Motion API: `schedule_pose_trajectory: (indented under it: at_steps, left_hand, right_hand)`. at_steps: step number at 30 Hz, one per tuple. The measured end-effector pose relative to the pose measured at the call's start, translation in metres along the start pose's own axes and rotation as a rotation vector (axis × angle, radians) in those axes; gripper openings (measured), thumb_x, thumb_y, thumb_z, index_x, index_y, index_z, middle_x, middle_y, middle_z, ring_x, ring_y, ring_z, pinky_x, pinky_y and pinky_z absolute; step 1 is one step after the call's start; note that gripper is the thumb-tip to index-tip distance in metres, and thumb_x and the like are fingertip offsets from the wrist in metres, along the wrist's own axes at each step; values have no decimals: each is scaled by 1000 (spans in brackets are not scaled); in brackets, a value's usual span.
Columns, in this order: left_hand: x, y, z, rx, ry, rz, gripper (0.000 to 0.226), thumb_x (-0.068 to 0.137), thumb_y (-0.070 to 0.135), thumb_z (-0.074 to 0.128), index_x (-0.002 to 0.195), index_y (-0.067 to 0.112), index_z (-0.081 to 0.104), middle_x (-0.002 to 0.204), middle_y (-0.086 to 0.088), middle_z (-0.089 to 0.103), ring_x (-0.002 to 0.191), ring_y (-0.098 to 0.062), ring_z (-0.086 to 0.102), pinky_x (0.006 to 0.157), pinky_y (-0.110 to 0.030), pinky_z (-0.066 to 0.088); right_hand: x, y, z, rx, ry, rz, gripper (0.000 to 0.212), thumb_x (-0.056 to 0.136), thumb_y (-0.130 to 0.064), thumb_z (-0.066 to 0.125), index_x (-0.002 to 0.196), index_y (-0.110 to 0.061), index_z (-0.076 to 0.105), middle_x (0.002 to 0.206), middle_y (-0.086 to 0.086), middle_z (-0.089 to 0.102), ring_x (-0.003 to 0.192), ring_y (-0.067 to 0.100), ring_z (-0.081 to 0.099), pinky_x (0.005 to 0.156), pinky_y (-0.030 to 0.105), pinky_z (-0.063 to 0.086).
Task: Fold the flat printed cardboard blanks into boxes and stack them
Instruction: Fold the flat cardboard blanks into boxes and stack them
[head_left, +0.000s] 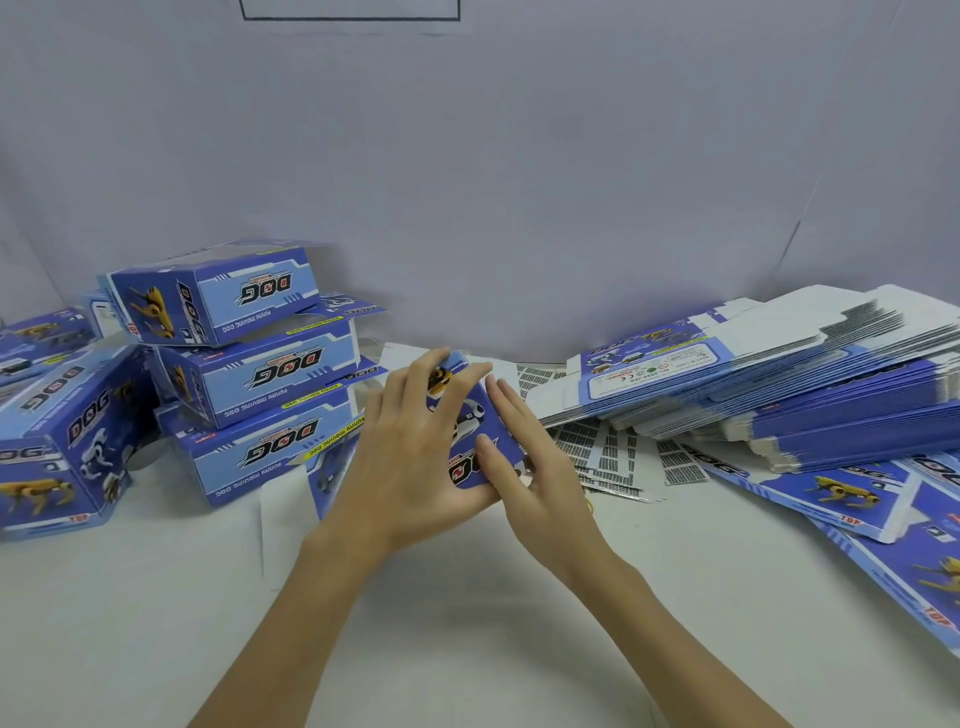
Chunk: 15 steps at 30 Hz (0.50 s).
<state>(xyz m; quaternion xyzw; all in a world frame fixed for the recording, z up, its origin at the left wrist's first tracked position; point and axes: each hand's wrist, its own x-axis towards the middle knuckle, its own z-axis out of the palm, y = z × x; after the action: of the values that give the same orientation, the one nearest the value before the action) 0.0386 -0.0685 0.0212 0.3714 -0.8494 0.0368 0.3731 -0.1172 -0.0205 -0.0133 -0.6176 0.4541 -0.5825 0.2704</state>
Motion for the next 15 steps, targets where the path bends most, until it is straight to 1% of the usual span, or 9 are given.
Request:
schedule_pose_trajectory:
  at_steps: [2, 3, 5, 7, 8, 10, 11, 13, 15]
  left_hand:
    - [0, 0, 0, 3, 9, -3, 96, 74, 71, 65, 157, 32, 35, 158, -3, 36, 139, -25, 41, 113, -46, 38]
    - [0, 0, 0, 9, 13, -12, 98, 74, 72, 64, 158, 32, 33, 159, -4, 35, 140, -25, 40, 113, -46, 39]
    - [1, 0, 1, 11, 33, -30, 101, 75, 71, 67, 160, 29, 31, 158, -4, 37, 140, -25, 40, 113, -48, 43]
    - [1, 0, 1, 10, 65, -19, 103, 74, 66, 71, 160, 25, 32, 156, -4, 40, 140, -25, 41, 111, -49, 45]
    - [1, 1, 1, 17, 79, -2, 104, 75, 66, 71, 161, 23, 32, 156, -4, 41, 139, -25, 42, 111, -49, 45]
    - [2, 0, 0, 33, 88, 28, 109, 75, 67, 70, 162, 18, 28, 155, -4, 42, 140, -25, 42, 114, -46, 42]
    - [2, -1, 0, 26, 83, 34, 113, 75, 68, 70, 163, 15, 25, 155, -4, 42, 140, -24, 42, 116, -44, 39]
    - [1, -2, -1, -7, 64, 46, 119, 75, 70, 70, 164, 8, 21, 157, -4, 41, 142, -24, 41, 118, -41, 33]
    - [1, -1, -1, -11, 47, 113, 121, 74, 72, 69, 163, 6, 21, 158, -4, 39, 144, -22, 40, 121, -40, 30]
  right_hand:
    - [-2, -2, 2, 0, -5, -18, 52, 111, -20, 53, 158, -36, 42, 168, -19, 29, 144, -16, 36, 98, 14, 52]
    - [-2, -2, 2, 2, -5, -20, 52, 111, -23, 52, 159, -37, 40, 169, -20, 27, 145, -16, 34, 98, 11, 51]
    - [-1, -2, 3, 4, -9, -21, 57, 109, -32, 54, 162, -40, 36, 170, -20, 27, 153, -7, 27, 103, 15, 50]
    - [-1, -4, 5, 32, -8, 6, 65, 103, -41, 59, 162, -46, 32, 169, -18, 31, 157, 6, 28, 109, 28, 53]
    - [-1, -5, 5, 45, -5, 14, 66, 101, -43, 61, 160, -49, 33, 168, -16, 33, 157, 8, 29, 108, 30, 54]
    - [-2, -8, 2, 39, 7, 10, 63, 99, -42, 62, 157, -49, 39, 167, -13, 35, 154, 3, 31, 99, 21, 56]
    - [-2, -10, -1, 32, 12, 6, 61, 98, -40, 62, 156, -47, 42, 166, -13, 36, 152, 3, 35, 95, 19, 56]
    - [1, -13, -8, 13, 7, -15, 58, 101, -36, 62, 155, -42, 46, 162, -12, 39, 146, 11, 46, 92, 19, 57]
    - [3, -17, -10, 43, -1, -26, 58, 105, -29, 62, 158, -41, 42, 157, -6, 47, 135, 16, 58, 95, 29, 60]
